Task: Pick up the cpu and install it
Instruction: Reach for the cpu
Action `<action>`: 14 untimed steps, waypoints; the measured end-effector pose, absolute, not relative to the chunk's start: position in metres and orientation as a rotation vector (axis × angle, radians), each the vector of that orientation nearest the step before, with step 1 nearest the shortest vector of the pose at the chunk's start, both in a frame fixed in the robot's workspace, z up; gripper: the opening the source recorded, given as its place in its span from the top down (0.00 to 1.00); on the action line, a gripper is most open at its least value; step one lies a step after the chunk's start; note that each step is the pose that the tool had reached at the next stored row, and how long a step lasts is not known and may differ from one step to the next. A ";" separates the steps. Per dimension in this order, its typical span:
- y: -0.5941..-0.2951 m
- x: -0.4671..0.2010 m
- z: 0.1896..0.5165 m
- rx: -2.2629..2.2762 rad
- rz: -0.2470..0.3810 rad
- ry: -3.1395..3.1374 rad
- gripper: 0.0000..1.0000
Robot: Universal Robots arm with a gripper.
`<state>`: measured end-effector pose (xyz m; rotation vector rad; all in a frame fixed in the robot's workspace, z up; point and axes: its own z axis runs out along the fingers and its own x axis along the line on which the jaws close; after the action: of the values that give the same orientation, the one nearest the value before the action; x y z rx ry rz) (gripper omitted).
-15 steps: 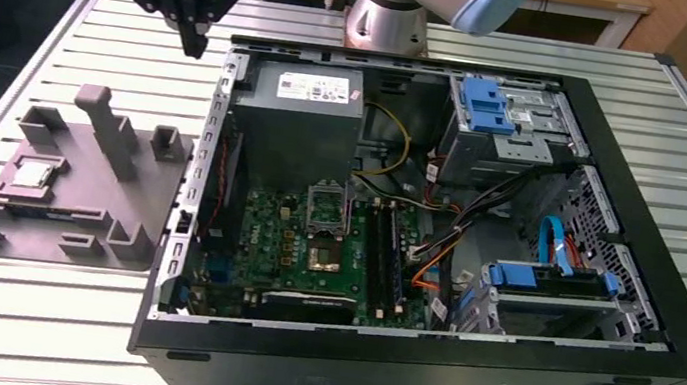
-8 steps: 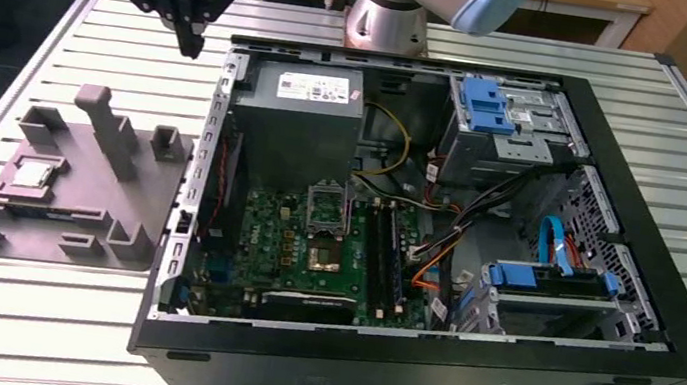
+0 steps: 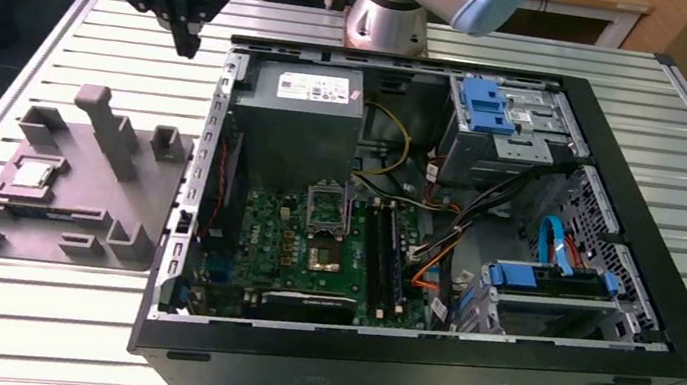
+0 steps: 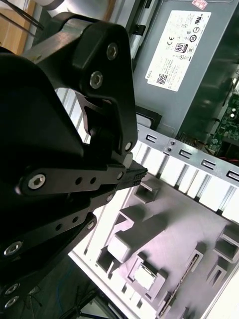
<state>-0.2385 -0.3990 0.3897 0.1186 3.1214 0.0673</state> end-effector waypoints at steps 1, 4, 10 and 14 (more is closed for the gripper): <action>-0.399 -0.239 0.390 0.119 0.067 3.122 0.89; -0.399 -0.240 0.390 0.119 0.067 3.122 0.89; -0.399 -0.243 0.389 0.119 0.067 3.123 0.89; -0.399 -0.245 0.389 0.119 0.067 3.124 0.89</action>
<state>-0.2446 -0.3989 0.3892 0.1188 3.1235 0.0672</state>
